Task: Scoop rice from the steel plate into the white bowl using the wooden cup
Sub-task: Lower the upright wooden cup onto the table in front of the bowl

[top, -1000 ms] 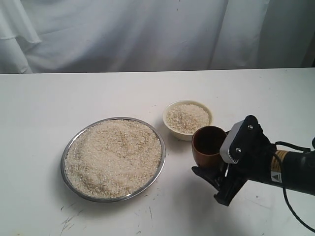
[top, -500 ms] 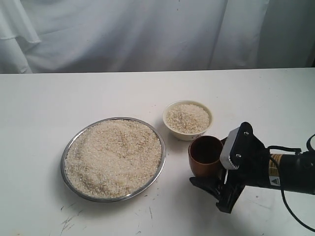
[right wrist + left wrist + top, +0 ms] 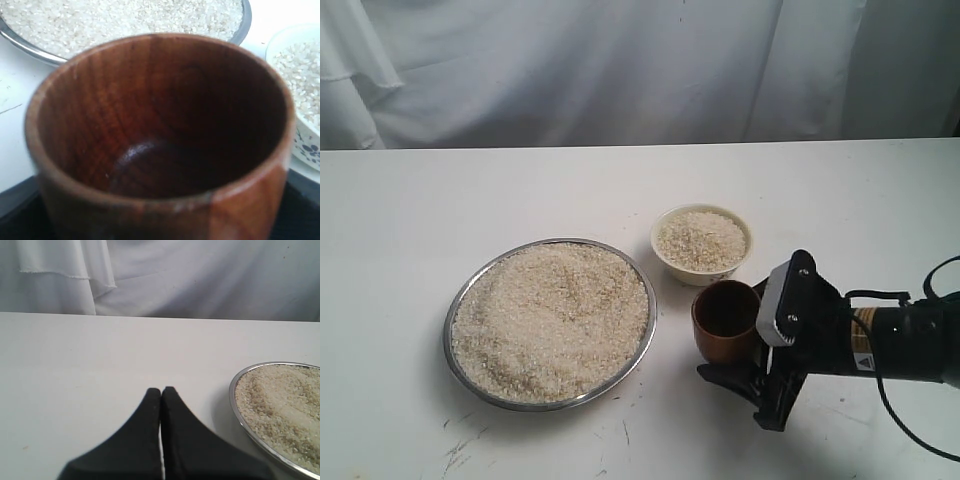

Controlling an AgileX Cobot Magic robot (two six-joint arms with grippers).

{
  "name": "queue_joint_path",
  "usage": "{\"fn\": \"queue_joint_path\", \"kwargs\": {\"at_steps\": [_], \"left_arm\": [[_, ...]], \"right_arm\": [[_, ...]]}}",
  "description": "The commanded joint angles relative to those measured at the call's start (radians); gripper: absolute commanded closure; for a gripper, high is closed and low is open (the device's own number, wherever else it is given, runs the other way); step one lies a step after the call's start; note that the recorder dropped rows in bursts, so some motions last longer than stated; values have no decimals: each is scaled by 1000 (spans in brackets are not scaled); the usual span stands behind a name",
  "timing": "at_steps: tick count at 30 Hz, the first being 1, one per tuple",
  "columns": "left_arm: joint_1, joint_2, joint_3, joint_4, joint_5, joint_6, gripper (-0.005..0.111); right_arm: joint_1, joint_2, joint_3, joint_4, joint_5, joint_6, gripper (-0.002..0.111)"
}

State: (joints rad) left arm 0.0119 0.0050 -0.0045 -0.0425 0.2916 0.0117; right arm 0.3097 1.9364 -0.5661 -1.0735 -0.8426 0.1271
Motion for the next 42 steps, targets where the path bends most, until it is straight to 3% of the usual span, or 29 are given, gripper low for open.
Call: {"fn": "queue_joint_path", "kwargs": {"at_steps": [1,42], "left_arm": [[-2,-5,5,-1,-6,-3,107],[-2,-5,5,-1,-6,-3,107]], "right_arm": [[-4,-3,-11,-11,-24,12,108],[31,151,-114,-89,-44,58,108]]}}
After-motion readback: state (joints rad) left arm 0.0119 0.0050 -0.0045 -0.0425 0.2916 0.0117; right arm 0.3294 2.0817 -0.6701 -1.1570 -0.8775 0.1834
